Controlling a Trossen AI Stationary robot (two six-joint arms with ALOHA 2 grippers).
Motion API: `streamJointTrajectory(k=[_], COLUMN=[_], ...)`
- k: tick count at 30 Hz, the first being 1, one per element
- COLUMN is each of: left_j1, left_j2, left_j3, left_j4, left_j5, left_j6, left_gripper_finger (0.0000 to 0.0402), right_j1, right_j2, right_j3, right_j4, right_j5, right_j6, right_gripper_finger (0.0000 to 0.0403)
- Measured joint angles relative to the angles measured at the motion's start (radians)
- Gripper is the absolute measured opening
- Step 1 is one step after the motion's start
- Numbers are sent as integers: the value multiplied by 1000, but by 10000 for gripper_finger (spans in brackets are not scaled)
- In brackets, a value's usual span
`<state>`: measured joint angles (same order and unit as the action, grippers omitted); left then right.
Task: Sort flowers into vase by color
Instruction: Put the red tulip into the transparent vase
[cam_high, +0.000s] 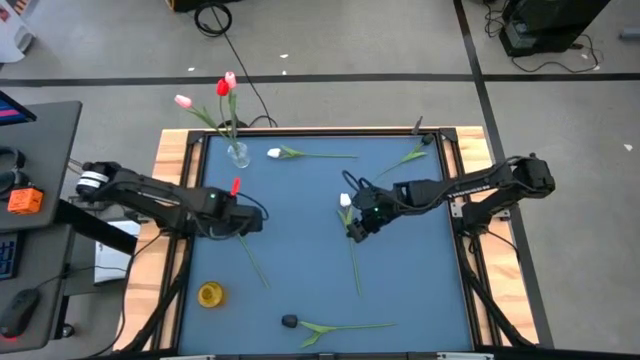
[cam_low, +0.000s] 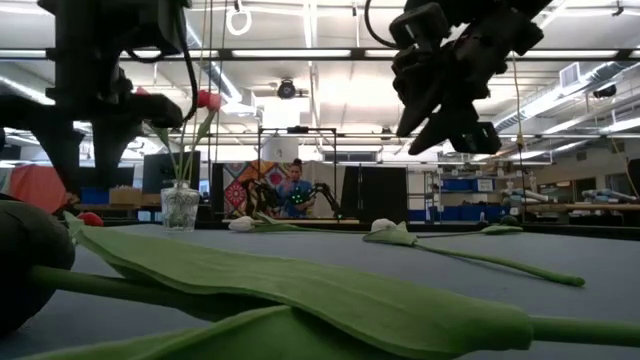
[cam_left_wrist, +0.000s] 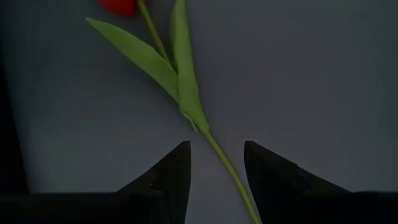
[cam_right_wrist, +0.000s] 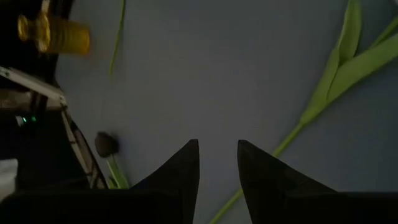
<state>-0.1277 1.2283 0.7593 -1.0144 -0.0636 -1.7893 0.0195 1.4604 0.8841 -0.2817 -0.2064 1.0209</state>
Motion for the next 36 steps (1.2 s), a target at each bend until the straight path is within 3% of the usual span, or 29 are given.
streamJointTrajectory(k=[4,14,17,24,28,33,36], left_j1=[0,0,0,-1,-2,0,2], left_j2=[38,45,45,46,48,48,41], left_j3=[-32,-212,-218,-219,-212,-143,-100], left_j4=[28,293,297,315,340,416,515], left_j5=[8,20,14,-10,-33,-143,-248], left_j6=[-1,-95,-95,-81,-81,-28,114], left_gripper_finger=[153,144,118,16,12,12,11], right_j1=[32,110,117,87,55,20,5], right_j2=[0,0,0,0,0,0,0], right_j3=[0,0,0,0,0,0,0], right_j4=[-28,-65,-66,-65,-44,67,185], right_j5=[4,4,4,4,4,10,35], right_j6=[-2,8,6,-1,-8,-88,-176], right_gripper_finger=[119,119,119,119,119,119,119])
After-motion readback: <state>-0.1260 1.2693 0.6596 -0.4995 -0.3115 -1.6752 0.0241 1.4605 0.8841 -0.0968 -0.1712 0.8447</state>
